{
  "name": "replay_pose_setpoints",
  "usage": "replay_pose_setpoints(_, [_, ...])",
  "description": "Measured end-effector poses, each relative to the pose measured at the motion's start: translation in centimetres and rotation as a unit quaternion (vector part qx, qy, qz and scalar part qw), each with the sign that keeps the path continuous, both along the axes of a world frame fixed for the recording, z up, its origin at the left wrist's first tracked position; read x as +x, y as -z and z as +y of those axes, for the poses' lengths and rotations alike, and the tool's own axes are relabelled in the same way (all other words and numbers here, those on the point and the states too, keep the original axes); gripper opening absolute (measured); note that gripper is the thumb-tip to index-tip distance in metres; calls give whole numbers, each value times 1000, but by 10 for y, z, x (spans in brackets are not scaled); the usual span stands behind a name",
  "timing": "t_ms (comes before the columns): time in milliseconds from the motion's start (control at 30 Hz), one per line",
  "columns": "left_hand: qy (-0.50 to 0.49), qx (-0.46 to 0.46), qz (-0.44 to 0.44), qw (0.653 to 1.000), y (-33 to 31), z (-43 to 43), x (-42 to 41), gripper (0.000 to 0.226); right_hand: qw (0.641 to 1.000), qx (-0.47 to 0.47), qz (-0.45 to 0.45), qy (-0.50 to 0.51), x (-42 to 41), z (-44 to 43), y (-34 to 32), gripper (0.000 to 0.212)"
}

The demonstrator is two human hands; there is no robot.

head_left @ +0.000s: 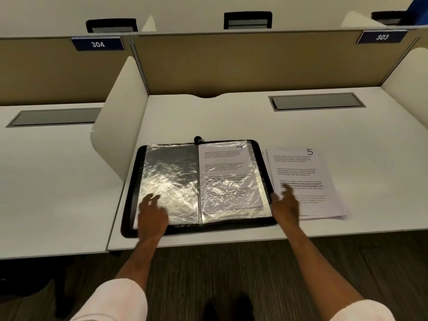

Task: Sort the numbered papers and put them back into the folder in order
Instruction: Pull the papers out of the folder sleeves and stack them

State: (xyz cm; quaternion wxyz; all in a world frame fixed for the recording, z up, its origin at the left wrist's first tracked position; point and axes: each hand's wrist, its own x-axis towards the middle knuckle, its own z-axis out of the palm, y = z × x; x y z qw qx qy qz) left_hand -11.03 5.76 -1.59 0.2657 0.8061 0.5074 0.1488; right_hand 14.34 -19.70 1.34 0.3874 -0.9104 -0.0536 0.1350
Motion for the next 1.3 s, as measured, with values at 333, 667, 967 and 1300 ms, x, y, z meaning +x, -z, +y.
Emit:
replay_pose_setpoints(333, [378, 2, 146, 914, 17, -74, 80, 63, 868, -355, -9, -348, -92, 46, 33, 58])
replay_pose_setpoints(667, [316, 46, 111, 941, 15, -76, 100, 24, 898, -222, -205, -320, -75, 43, 45, 74])
replay_pose_setpoints(967, [265, -11, 58, 963, 15, -66, 101, 24, 812, -75, -368, -447, -92, 41, 55, 29])
replay_pose_setpoints(1300, [329, 31, 98, 939, 10, -72, 92, 42, 847, -289, -187, -405, -102, 43, 58, 92])
